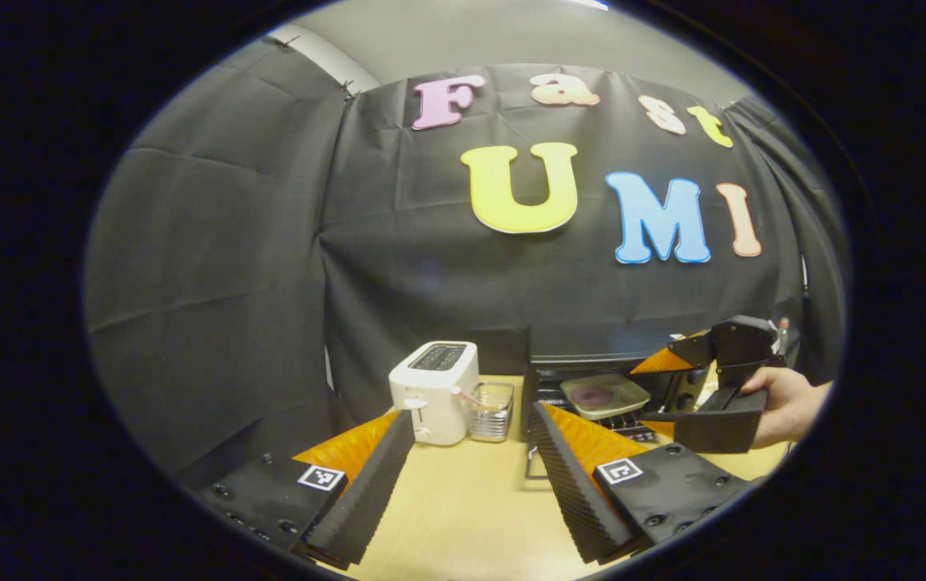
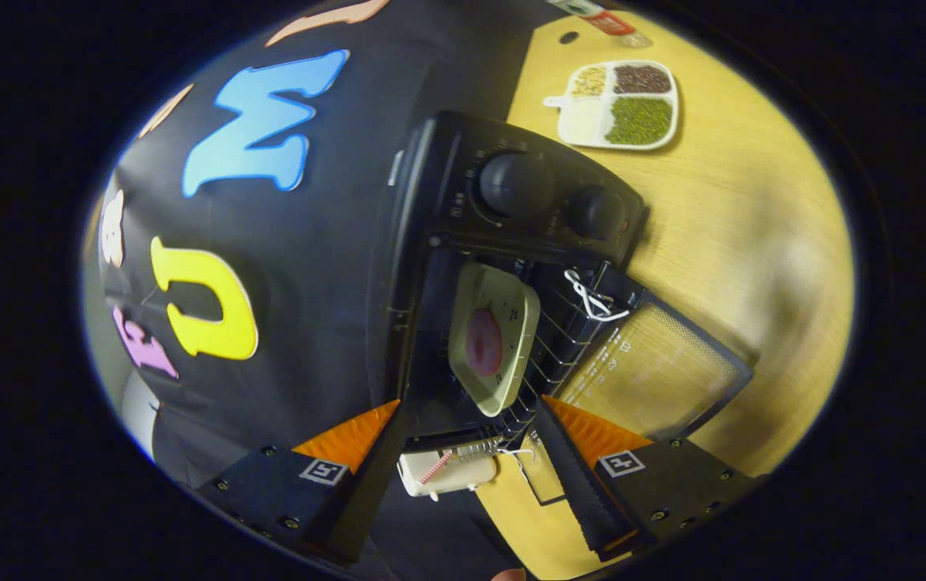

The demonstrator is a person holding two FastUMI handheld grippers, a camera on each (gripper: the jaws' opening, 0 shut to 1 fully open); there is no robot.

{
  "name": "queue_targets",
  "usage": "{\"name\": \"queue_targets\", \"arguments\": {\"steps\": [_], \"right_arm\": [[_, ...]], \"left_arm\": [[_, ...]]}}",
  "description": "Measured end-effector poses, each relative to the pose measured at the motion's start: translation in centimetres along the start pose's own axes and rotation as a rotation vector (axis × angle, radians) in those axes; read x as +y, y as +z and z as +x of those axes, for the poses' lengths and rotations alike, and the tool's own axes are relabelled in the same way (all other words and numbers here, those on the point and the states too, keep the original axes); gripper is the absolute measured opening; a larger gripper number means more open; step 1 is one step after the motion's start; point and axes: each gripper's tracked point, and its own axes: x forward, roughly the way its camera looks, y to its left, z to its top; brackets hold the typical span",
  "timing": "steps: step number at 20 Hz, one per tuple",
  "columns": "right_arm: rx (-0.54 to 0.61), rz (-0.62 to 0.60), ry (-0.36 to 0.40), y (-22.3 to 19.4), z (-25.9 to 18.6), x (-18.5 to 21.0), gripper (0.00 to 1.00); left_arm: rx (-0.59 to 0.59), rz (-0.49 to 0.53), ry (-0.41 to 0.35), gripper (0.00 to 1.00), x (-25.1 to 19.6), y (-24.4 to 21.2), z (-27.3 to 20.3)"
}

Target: Open the electric oven with the left hand, put the food in, and close the electric oven.

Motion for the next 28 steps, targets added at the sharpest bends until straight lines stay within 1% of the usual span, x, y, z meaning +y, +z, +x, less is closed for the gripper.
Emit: {"name": "queue_targets", "arguments": {"steps": [2, 4, 5, 6, 7, 8, 9, 10, 11, 14, 15, 16, 17, 19, 20, 21, 22, 23, 24, 25, 28], "right_arm": [[0.005, -0.086, 0.027, -0.1, -2.2, 0.3, 0.97], [0.005, -0.178, 0.035, 0.1, -4.5, 0.2, 0.97], [-0.006, -0.230, 0.032, 0.4, -5.5, -0.1, 0.97], [-0.022, -0.281, 0.024, 0.9, -6.6, -0.3, 0.97], [-0.039, -0.332, 0.008, 1.4, -7.7, -0.8, 0.97], [-0.053, -0.380, 0.003, 1.7, -8.8, -1.1, 0.97], [-0.064, -0.415, -0.006, 1.9, -9.6, -1.4, 0.97], [-0.076, -0.454, -0.009, 2.2, -10.5, -1.6, 0.97], [-0.091, -0.494, -0.012, 2.6, -11.3, -1.8, 0.97], [-0.139, -0.621, -0.037, 4.2, -13.6, -2.6, 0.97], [-0.153, -0.660, -0.052, 4.8, -14.2, -2.9, 0.97], [-0.168, -0.696, -0.061, 5.3, -14.9, -3.1, 0.97], [-0.187, -0.733, -0.068, 6.0, -15.6, -3.2, 0.97], [-0.234, -0.797, -0.099, 7.7, -17.0, -3.6, 0.97], [-0.257, -0.827, -0.116, 8.3, -17.8, -3.8, 0.97], [-0.280, -0.854, -0.132, 9.0, -18.5, -3.8, 0.98], [-0.300, -0.885, -0.142, 9.6, -19.3, -3.8, 0.98], [-0.319, -0.915, -0.161, 10.2, -20.0, -3.9, 0.98], [-0.334, -0.945, -0.176, 10.7, -20.6, -4.1, 0.98], [-0.353, -0.982, -0.194, 10.5, -21.3, -4.5, 0.98], [-0.411, -1.090, -0.251, 12.0, -23.4, -4.7, 0.98]], "left_arm": [[0.008, 0.001, -0.029, 1.00, -1.2, -0.5, 0.1], [0.027, -0.011, -0.061, 1.00, -2.7, -1.4, 0.6], [0.036, -0.017, -0.079, 0.98, -3.4, -1.9, 0.7], [0.046, -0.019, -0.092, 1.00, -4.2, -2.3, 0.8], [0.057, -0.015, -0.104, 1.00, -4.9, -2.9, 1.1], [0.070, -0.009, -0.115, 0.98, -5.5, -3.5, 1.4], [0.084, -0.007, -0.130, 1.00, -6.2, -4.2, 1.4], [0.096, -0.012, -0.149, 1.00, -7.0, -4.6, 1.5], [0.111, -0.019, -0.166, 0.98, -7.7, -5.3, 1.7], [0.163, -0.039, -0.205, 0.98, -9.7, -7.2, 2.4], [0.182, -0.043, -0.219, 0.98, -10.3, -8.0, 2.5], [0.200, -0.046, -0.236, 1.00, -11.0, -8.7, 2.7], [0.217, -0.045, -0.250, 0.98, -11.6, -9.4, 3.1], [0.253, -0.042, -0.278, 0.98, -13.0, -10.9, 4.0], [0.272, -0.043, -0.292, 1.00, -13.7, -11.7, 4.4], [0.290, -0.043, -0.305, 1.00, -14.3, -12.5, 4.6], [0.309, -0.043, -0.316, 0.98, -14.9, -13.3, 5.0], [0.329, -0.041, -0.324, 1.00, -15.4, -14.1, 5.3], [0.349, -0.031, -0.327, 0.98, -15.7, -14.9, 5.7], [0.367, -0.019, -0.334, 0.98, -16.2, -15.8, 6.1], [0.433, 0.009, -0.357, 0.98, -17.5, -18.6, 6.6]]}}
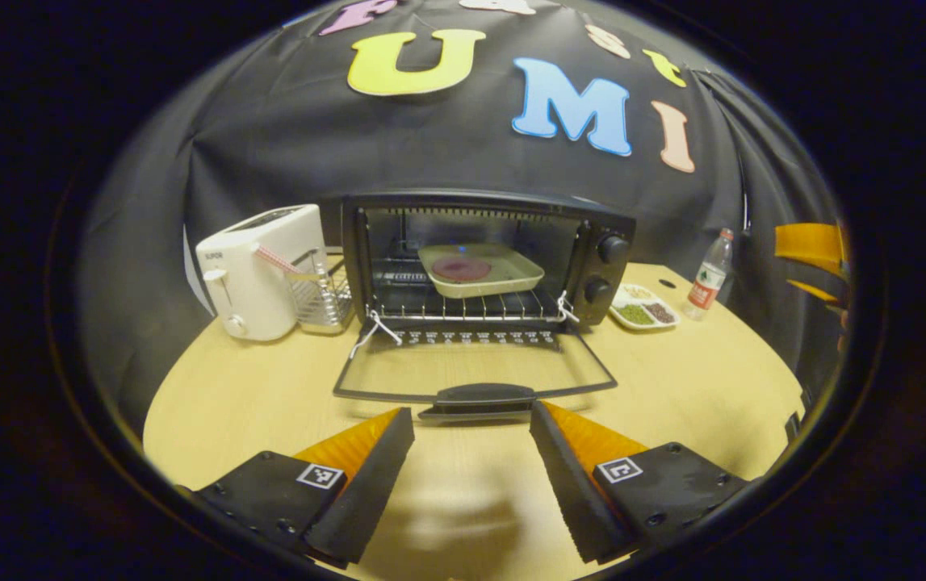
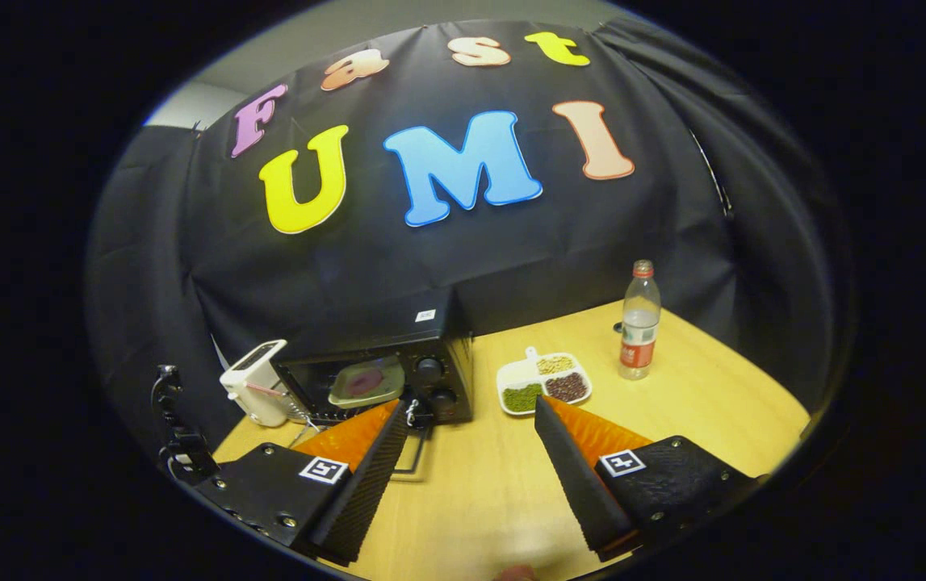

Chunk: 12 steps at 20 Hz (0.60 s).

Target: Open the electric oven with the left hand, put the food in, and close the electric oven.

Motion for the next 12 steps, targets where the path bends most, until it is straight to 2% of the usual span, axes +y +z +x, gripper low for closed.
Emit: {"name": "queue_targets", "arguments": {"steps": [3, 8, 12], "right_arm": [[-0.054, -0.076, -0.038, 1.2, -1.4, -1.2, 0.97], [-0.080, -0.081, -0.108, 1.7, -2.8, -2.9, 0.98], [-0.071, -0.080, -0.144, 1.5, -2.9, -4.1, 0.98]], "left_arm": [[0.061, -0.013, -0.022, 0.98, -0.7, -1.7, 1.8], [0.133, -0.044, -0.028, 1.00, -0.9, -3.7, 4.5], [0.117, -0.006, -0.003, 0.98, -0.7, -3.1, 4.9]]}}
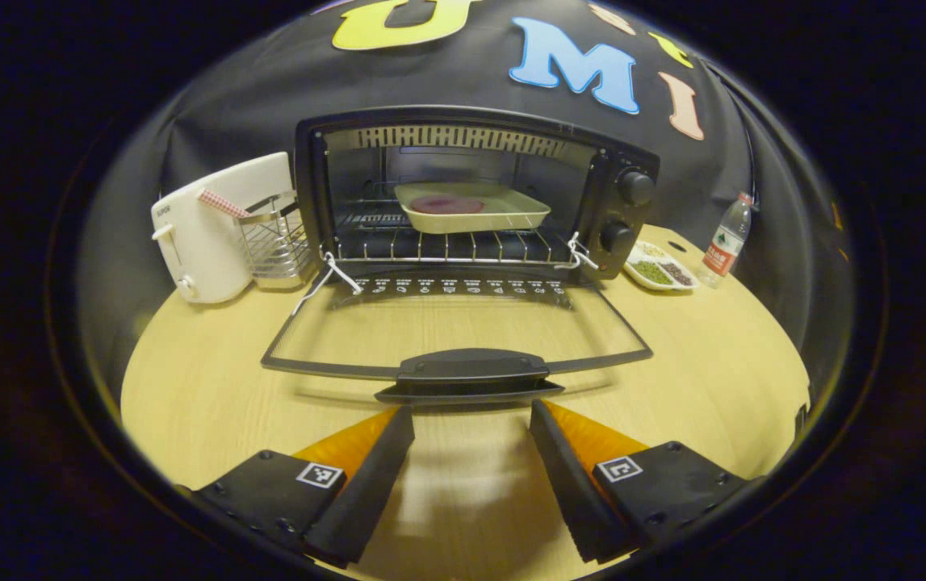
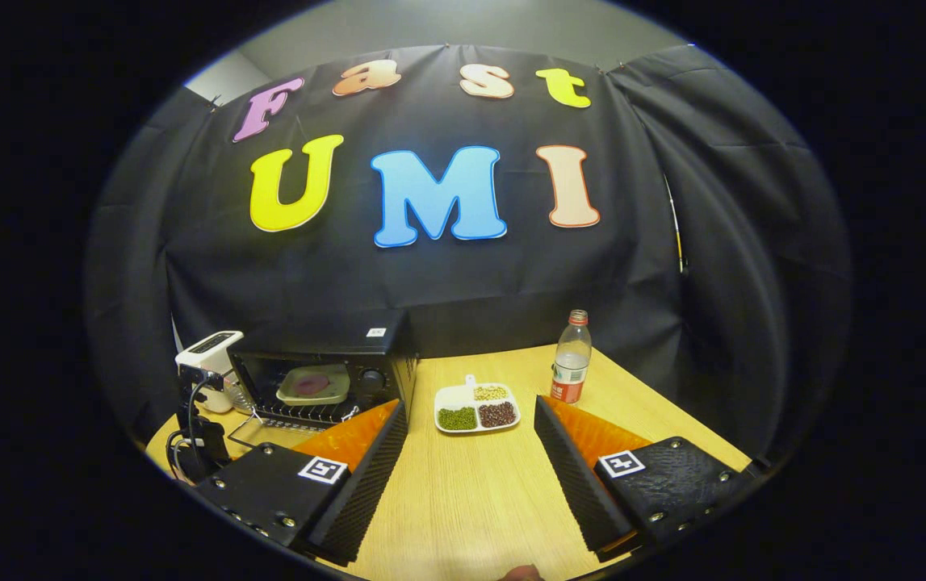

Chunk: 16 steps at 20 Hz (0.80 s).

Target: Open the electric oven with the left hand, put the food in, and close the electric oven.

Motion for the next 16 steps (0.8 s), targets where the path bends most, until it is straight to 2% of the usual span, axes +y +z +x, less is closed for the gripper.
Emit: {"name": "queue_targets", "arguments": {"steps": [6, 7, 16], "right_arm": [[-0.021, 0.001, 0.032, 0.8, 0.3, 1.0, 0.97], [-0.026, -0.005, 0.043, 0.9, 0.3, 1.3, 0.98], [-0.027, 0.042, 0.133, 0.9, -0.3, 3.3, 0.98]], "left_arm": [[-0.033, -0.006, 0.022, 0.98, -0.1, 0.6, -0.2], [-0.041, -0.007, 0.024, 1.00, -0.1, 0.7, -0.5], [-0.120, -0.036, 0.041, 0.98, -0.2, 4.8, -2.0]]}}
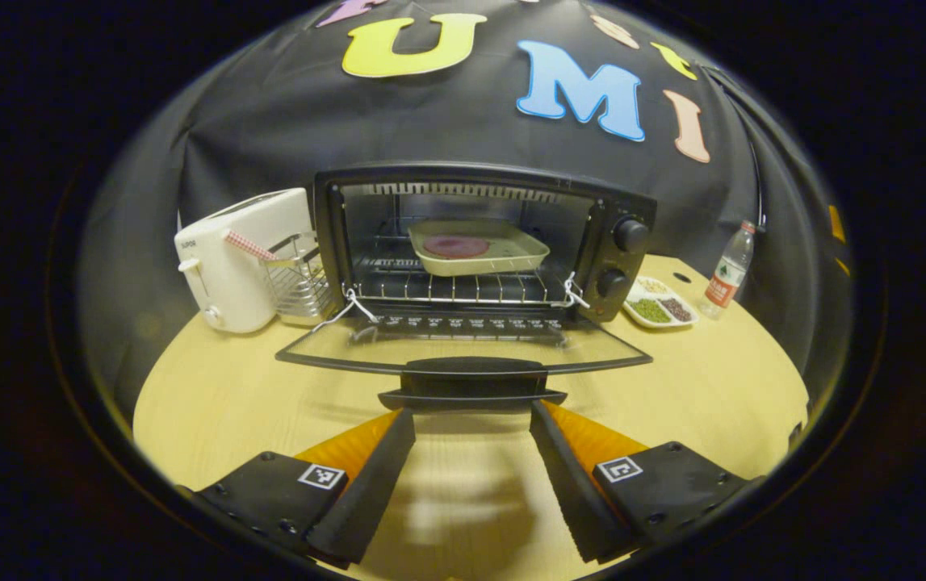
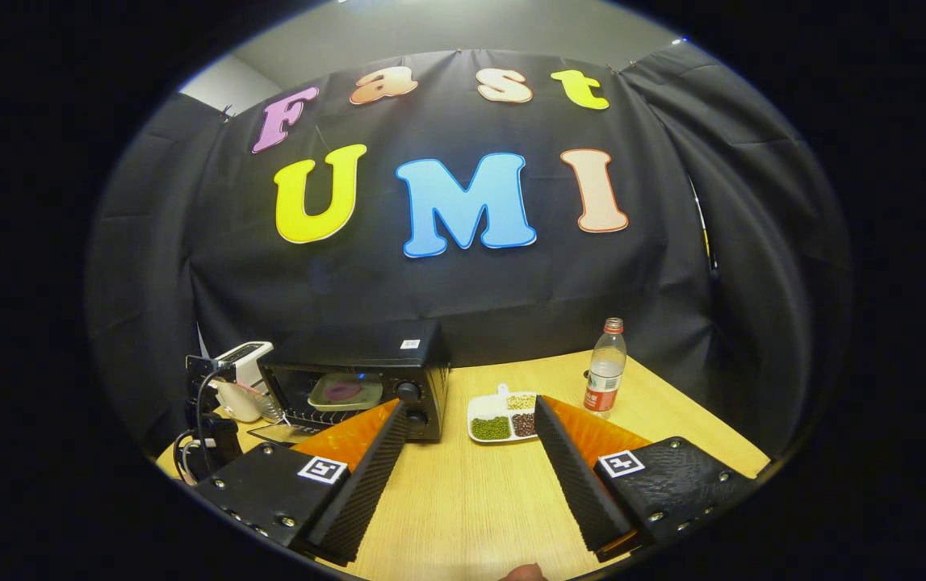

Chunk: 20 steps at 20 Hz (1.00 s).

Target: Open the electric oven with the left hand, put the food in, and close the electric oven.

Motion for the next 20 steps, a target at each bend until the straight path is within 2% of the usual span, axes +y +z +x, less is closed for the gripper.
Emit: {"name": "queue_targets", "arguments": {"steps": [8, 13, 14, 17, 20], "right_arm": [[0.018, 0.029, -0.008, -0.6, 0.0, 0.0, 0.98], [0.018, 0.018, -0.007, -1.2, 0.1, 0.7, 0.98], [0.017, 0.017, -0.009, -1.4, 0.1, 0.8, 0.98], [0.017, 0.014, -0.020, -1.5, 0.1, 0.4, 0.98], [0.005, 0.019, -0.041, -1.1, -0.2, -0.3, 0.98]], "left_arm": [[-0.087, 0.035, -0.013, 0.98, 0.0, 3.8, -1.0], [-0.167, 0.070, -0.016, 1.00, -0.2, 8.2, -0.9], [-0.187, 0.072, -0.011, 0.97, 0.0, 9.3, -0.7], [-0.242, 0.077, -0.017, 0.98, 0.2, 12.7, 0.5], [-0.324, 0.104, -0.021, 0.98, 0.0, 16.4, -0.3]]}}
